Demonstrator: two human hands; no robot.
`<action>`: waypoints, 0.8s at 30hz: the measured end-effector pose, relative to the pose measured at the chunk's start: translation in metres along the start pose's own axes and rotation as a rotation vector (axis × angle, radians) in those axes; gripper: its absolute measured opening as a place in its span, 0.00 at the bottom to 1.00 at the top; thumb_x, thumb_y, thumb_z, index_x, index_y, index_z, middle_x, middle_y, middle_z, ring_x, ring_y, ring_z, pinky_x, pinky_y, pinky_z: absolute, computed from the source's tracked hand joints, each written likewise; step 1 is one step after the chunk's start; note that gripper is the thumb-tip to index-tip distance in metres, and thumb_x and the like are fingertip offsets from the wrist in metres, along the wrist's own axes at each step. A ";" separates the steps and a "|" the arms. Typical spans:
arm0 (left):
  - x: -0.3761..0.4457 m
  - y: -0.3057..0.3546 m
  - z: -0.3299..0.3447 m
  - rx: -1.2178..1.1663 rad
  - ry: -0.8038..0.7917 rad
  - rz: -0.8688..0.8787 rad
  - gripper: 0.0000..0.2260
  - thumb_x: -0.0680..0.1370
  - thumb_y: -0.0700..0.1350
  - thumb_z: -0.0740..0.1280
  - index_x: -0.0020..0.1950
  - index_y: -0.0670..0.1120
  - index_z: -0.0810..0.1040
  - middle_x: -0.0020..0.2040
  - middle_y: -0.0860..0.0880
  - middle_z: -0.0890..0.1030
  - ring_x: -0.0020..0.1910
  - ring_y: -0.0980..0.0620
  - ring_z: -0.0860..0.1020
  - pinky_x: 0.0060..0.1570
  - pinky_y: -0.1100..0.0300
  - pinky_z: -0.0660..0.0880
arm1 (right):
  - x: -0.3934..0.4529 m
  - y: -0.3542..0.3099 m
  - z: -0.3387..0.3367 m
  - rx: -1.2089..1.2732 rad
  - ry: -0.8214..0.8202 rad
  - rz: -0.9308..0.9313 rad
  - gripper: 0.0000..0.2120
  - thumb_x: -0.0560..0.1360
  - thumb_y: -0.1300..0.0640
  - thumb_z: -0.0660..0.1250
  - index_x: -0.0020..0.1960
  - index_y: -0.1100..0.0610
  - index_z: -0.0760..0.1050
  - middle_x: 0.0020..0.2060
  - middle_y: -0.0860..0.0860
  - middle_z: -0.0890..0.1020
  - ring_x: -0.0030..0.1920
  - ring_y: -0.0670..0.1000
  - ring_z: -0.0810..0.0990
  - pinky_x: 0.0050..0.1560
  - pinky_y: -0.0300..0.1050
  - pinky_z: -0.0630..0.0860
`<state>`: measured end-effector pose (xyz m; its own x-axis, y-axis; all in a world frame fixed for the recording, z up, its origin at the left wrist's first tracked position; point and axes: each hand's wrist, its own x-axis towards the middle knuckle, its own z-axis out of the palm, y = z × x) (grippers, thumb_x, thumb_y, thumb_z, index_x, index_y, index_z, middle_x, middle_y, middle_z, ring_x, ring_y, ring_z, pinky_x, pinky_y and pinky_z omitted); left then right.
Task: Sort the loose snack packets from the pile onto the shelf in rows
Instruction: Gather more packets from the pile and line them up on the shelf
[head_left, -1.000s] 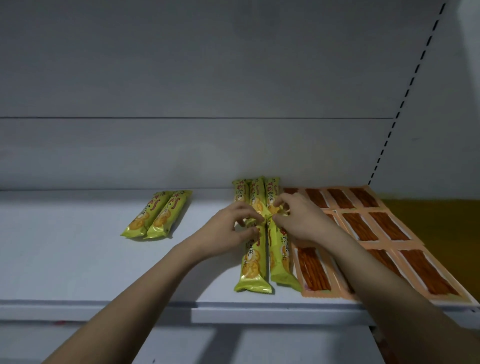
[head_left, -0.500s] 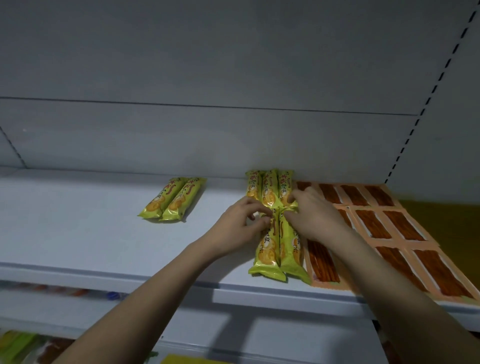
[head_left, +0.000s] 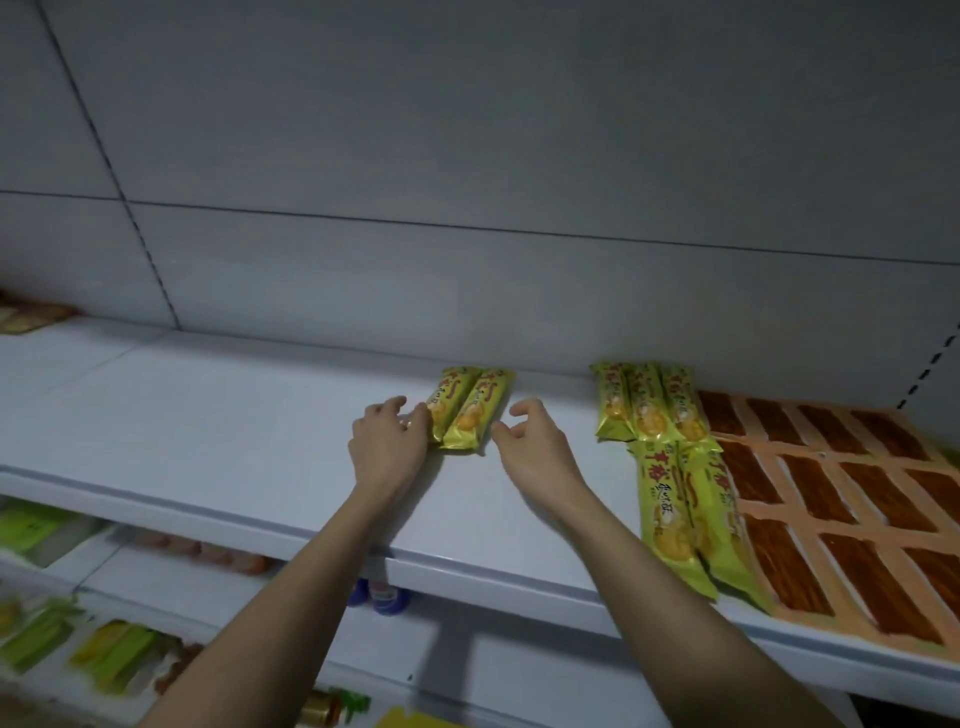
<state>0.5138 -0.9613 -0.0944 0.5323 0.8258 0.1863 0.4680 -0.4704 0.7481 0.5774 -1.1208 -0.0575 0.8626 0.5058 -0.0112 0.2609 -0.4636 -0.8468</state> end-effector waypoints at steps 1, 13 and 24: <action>0.002 -0.001 0.002 0.040 -0.042 0.001 0.19 0.82 0.55 0.59 0.68 0.48 0.78 0.66 0.42 0.78 0.67 0.39 0.72 0.64 0.47 0.67 | 0.004 0.003 0.014 -0.029 0.045 -0.001 0.19 0.79 0.44 0.61 0.66 0.52 0.67 0.54 0.52 0.80 0.56 0.57 0.79 0.57 0.57 0.76; -0.005 -0.006 -0.005 -0.179 -0.301 0.231 0.19 0.79 0.54 0.66 0.69 0.50 0.73 0.58 0.52 0.80 0.53 0.50 0.78 0.52 0.55 0.74 | 0.002 0.003 0.040 0.056 0.279 0.026 0.18 0.78 0.39 0.62 0.61 0.48 0.67 0.43 0.45 0.80 0.48 0.53 0.81 0.51 0.54 0.78; -0.009 -0.012 -0.014 -0.336 -0.302 0.231 0.17 0.82 0.47 0.64 0.71 0.51 0.72 0.64 0.50 0.79 0.53 0.52 0.76 0.44 0.60 0.71 | -0.022 -0.014 -0.010 -0.014 0.067 0.203 0.18 0.77 0.62 0.65 0.64 0.52 0.68 0.45 0.58 0.82 0.28 0.53 0.77 0.29 0.40 0.73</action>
<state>0.4934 -0.9586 -0.0959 0.7987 0.5618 0.2156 0.0874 -0.4628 0.8822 0.5591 -1.1330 -0.0404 0.9247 0.3519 -0.1451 0.0845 -0.5614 -0.8232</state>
